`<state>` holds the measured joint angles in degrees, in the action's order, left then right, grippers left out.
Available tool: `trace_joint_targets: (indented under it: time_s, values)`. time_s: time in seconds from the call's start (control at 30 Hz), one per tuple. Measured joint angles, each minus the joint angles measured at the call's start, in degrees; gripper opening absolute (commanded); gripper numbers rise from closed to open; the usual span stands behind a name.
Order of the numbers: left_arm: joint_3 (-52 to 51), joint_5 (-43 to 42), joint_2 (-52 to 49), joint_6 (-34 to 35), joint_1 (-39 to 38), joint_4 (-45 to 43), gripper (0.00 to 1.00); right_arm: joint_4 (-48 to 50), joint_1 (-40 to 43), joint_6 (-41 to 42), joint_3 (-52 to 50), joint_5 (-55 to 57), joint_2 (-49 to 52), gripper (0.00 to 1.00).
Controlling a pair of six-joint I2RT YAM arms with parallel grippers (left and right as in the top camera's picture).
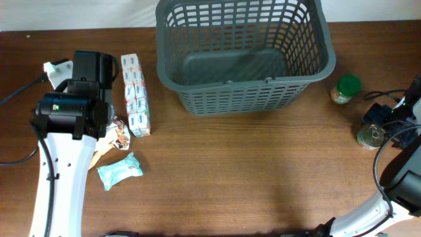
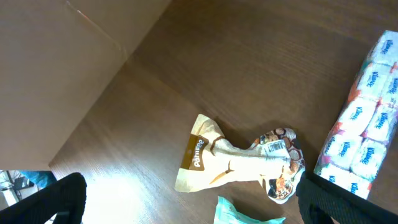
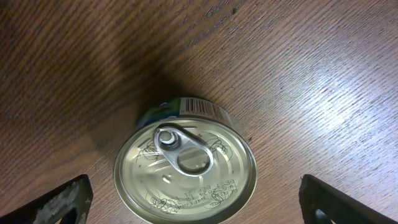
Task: Pack container
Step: 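Lower the right gripper and grasp the silver tin can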
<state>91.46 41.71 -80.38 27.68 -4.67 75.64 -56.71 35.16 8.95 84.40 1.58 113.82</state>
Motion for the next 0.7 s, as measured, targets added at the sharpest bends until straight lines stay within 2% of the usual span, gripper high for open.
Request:
trace_joint_targets:
  time_s: [0.47, 0.7]
  values:
    - [0.0, 0.0, 0.0, 0.0, 0.0, 0.0, 1.00, -0.2, 0.0, 0.0, 0.0, 0.0, 0.2, 0.99]
    - [0.0, 0.0, 0.0, 0.0, 0.0, 0.0, 1.00, 1.6, 0.0, 0.0, -3.3, 0.0, 0.3, 0.99]
